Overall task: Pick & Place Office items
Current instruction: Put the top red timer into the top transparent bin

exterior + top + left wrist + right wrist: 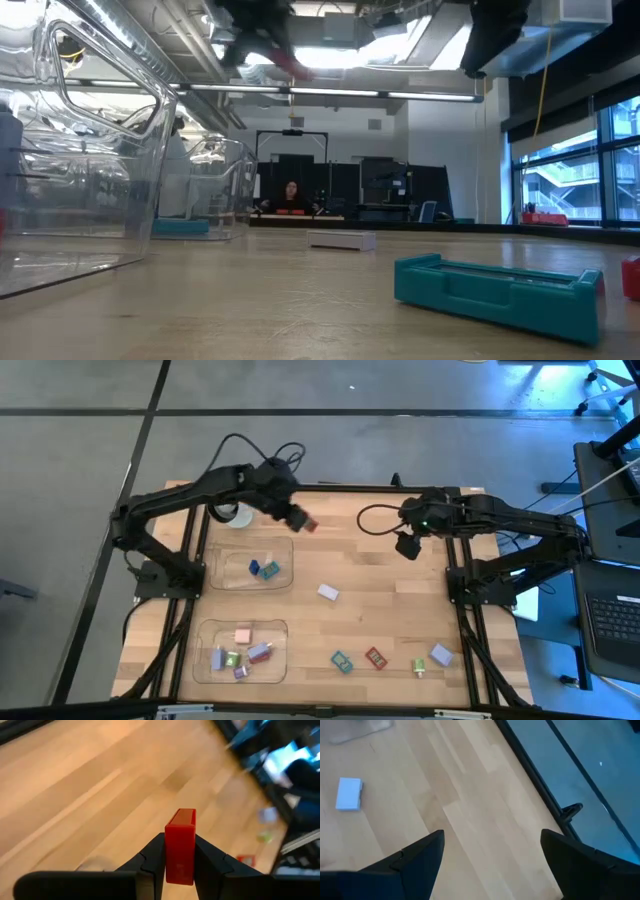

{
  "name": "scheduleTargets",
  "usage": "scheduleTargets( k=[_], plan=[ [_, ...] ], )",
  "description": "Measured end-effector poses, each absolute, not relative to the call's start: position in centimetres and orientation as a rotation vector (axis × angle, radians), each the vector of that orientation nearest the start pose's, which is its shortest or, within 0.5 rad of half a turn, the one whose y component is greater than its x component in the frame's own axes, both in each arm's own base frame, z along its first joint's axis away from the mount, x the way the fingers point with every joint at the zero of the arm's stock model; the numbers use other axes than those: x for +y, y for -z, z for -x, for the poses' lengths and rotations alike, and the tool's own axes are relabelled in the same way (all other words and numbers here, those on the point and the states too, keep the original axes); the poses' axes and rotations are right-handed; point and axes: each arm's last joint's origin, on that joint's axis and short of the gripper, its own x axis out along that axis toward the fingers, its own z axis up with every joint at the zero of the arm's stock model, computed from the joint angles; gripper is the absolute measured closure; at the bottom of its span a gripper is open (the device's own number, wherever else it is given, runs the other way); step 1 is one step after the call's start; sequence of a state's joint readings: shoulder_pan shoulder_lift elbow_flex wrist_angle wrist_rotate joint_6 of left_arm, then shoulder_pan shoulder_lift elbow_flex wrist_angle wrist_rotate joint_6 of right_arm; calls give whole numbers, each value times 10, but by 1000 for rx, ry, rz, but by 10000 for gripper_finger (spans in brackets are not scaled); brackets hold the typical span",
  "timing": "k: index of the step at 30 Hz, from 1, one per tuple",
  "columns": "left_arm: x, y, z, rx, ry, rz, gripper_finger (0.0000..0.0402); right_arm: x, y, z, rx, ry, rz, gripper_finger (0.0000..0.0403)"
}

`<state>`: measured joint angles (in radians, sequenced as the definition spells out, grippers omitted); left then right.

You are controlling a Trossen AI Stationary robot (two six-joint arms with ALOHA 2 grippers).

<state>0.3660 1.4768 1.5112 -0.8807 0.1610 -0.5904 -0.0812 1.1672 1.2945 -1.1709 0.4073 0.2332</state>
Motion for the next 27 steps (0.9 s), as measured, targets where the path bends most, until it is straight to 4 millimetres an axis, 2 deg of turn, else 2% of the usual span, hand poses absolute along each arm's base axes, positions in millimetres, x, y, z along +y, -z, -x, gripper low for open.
scheduleTargets(
  k=[3, 8, 13, 18, 27],
  plan=[
    [90, -366, -260, 858, -529, 738, 327, -28, -356, -198, 968, 564, -39, 69],
    [70, -354, -238, 1109, -772, 691, 327, -28, -356, -203, 948, 560, -37, 69],
    [53, -326, -240, 1215, -825, 690, 327, -29, -355, -210, 928, 547, -19, 69],
    [42, -287, -238, 1296, -881, 715, 327, -29, -354, -214, 926, 547, -18, 69],
    [30, -236, -237, 1264, -949, 799, 327, -29, -350, -220, 937, 543, -10, 69]
  ],
)
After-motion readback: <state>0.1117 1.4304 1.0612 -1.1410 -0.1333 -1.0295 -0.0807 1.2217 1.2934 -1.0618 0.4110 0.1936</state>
